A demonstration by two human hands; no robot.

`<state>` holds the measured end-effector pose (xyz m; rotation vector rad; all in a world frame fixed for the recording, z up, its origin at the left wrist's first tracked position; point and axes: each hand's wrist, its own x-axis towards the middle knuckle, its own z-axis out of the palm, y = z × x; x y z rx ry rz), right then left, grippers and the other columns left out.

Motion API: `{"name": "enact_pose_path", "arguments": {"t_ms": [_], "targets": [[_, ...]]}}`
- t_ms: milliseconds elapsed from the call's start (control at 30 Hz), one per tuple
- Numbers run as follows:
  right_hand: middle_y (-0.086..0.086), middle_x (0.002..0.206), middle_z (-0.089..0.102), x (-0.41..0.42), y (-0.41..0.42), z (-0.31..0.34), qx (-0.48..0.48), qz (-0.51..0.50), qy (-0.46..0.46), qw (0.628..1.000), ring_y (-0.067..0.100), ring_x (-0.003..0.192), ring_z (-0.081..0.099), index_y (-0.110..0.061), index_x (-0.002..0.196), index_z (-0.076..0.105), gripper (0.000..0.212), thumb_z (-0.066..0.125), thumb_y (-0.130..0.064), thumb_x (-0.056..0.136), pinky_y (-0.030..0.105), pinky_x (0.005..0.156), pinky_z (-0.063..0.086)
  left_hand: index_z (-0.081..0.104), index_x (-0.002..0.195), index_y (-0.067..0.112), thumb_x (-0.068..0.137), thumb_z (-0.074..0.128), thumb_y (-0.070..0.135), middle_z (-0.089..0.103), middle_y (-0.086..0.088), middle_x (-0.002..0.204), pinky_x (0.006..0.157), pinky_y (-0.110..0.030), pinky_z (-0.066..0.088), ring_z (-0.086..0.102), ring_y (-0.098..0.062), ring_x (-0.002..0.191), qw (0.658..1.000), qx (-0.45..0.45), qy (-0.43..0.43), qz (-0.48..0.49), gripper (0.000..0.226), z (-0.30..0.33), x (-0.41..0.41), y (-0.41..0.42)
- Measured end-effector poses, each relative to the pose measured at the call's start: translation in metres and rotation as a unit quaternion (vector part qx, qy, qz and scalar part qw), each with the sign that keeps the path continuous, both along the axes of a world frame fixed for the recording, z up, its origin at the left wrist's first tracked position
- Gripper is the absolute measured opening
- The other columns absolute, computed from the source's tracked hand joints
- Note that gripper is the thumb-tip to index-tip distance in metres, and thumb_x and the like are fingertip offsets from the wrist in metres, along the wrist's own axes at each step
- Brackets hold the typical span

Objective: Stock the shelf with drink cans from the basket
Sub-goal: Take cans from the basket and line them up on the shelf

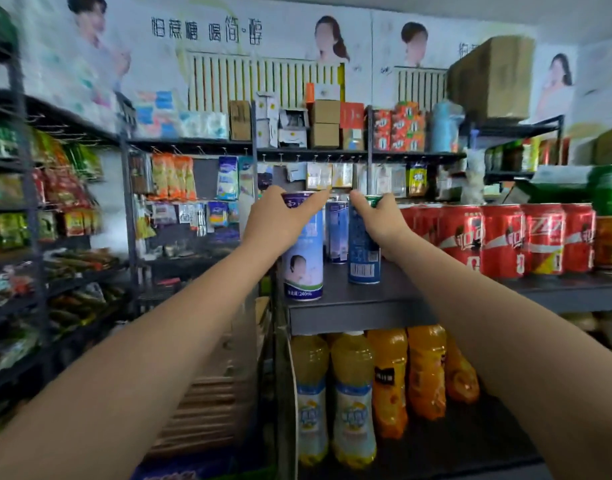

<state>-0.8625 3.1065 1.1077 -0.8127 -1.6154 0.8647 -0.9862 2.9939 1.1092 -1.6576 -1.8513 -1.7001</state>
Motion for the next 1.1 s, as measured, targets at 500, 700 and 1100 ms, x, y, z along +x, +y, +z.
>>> {"name": "enact_pose_path", "arguments": {"t_ms": [500, 700, 1100], "targets": [[0.004, 0.098, 0.063, 0.063, -0.018, -0.006, 0.110, 0.050, -0.138, 0.983, 0.015, 0.083, 0.056, -0.013, 0.109, 0.057, 0.030, 0.051, -0.037, 0.093, 0.027, 0.073, 0.046, 0.059, 0.102, 0.031, 0.083, 0.068, 0.027, 0.065, 0.011, 0.094, 0.087, -0.023, 0.045, 0.060, -0.008, 0.094, 0.953, -0.222, 0.081, -0.188, 0.021, -0.037, -0.005, 0.016], [0.006, 0.112, 0.062, 0.065, -0.036, 0.004, 0.117, 0.004, -0.159, 0.980, 0.020, 0.097, 0.063, -0.010, 0.122, 0.044, 0.061, 0.076, -0.032, 0.074, 0.040, 0.085, 0.055, 0.057, 0.105, 0.011, 0.077, 0.068, 0.046, 0.066, -0.004, 0.098, 0.081, -0.035, 0.049, 0.063, -0.022, 0.091, 0.942, -0.235, 0.193, -0.144, 0.046, -0.031, 0.031, 0.042], [0.018, 0.116, 0.060, 0.083, -0.007, -0.004, 0.112, -0.146, -0.172, 0.968, 0.034, 0.094, 0.062, -0.001, 0.123, 0.036, 0.068, 0.075, -0.032, 0.076, 0.045, 0.079, 0.054, 0.034, 0.138, 0.009, 0.078, 0.074, 0.023, 0.052, -0.007, 0.135, 0.103, -0.039, 0.043, 0.053, -0.023, 0.118, 0.953, -0.227, -0.065, -0.191, 0.073, -0.020, 0.021, 0.093]]}}
